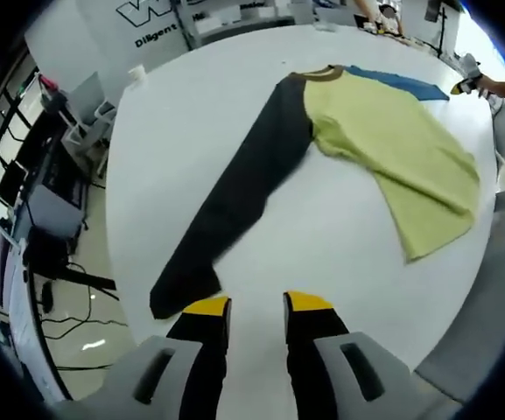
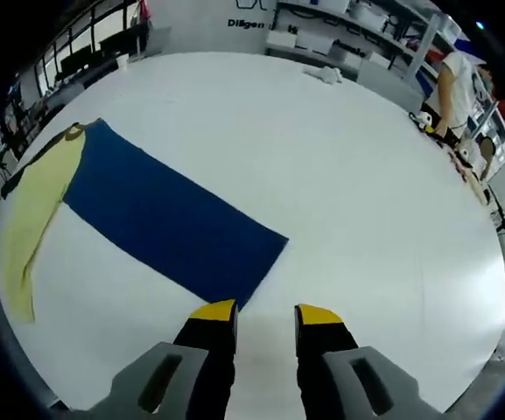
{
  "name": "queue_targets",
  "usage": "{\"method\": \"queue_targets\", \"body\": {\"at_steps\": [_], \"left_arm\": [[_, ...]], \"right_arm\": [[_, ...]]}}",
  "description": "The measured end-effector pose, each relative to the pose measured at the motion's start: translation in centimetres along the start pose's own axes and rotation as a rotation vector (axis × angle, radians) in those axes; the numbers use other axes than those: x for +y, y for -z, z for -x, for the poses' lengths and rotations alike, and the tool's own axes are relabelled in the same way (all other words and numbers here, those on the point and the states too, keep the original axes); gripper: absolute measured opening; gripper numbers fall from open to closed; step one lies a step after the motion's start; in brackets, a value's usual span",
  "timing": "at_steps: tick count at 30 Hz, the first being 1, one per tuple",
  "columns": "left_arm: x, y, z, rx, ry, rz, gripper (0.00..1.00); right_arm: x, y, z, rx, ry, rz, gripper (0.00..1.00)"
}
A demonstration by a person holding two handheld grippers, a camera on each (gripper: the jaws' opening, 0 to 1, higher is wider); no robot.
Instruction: Fold the garment on the visible template until the final outline fits inside the template.
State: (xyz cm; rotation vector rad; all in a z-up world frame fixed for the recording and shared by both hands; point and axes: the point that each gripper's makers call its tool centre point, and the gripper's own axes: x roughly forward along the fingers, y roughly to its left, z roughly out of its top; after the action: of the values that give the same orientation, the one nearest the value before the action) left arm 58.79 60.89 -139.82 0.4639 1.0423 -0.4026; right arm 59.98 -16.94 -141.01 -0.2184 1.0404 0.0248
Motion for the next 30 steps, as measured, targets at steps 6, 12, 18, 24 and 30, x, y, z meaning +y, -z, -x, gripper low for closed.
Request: {"method": "queue_targets", "body": {"at_steps": [6, 12, 18, 24, 30], "left_arm": [[1.1, 1.0, -0.3, -0.009, -0.028, -0.015, 0.35], [2.1, 1.8, -0.7, -0.011, -0.052, -0.032, 0.38], [2.7, 1.7, -1.3, -0.016, -0.059, -0.032, 0.38], [2.5, 1.3, -2.0, -0.014, -0.053, -0.057, 0.37], [2.7, 1.4, -2.5, -0.007, -0.052, -0.053, 0.35]], "right_arm": [[1.6, -0.3, 1.2, -0.039, -0.021, 0.068, 0.34], [2.5, -0.3, 3.0, -0.074, -0.036, 0.085, 0.44], [3.7, -0.3, 4.9, -0.119, -0.059, 0.133, 0.52], [6.4, -1.1, 6.4, -0.201, -0.115, 0.181, 0.66], [8.9, -1.7, 7.6, -0.288, -0.197, 0.249, 0.73]]}}
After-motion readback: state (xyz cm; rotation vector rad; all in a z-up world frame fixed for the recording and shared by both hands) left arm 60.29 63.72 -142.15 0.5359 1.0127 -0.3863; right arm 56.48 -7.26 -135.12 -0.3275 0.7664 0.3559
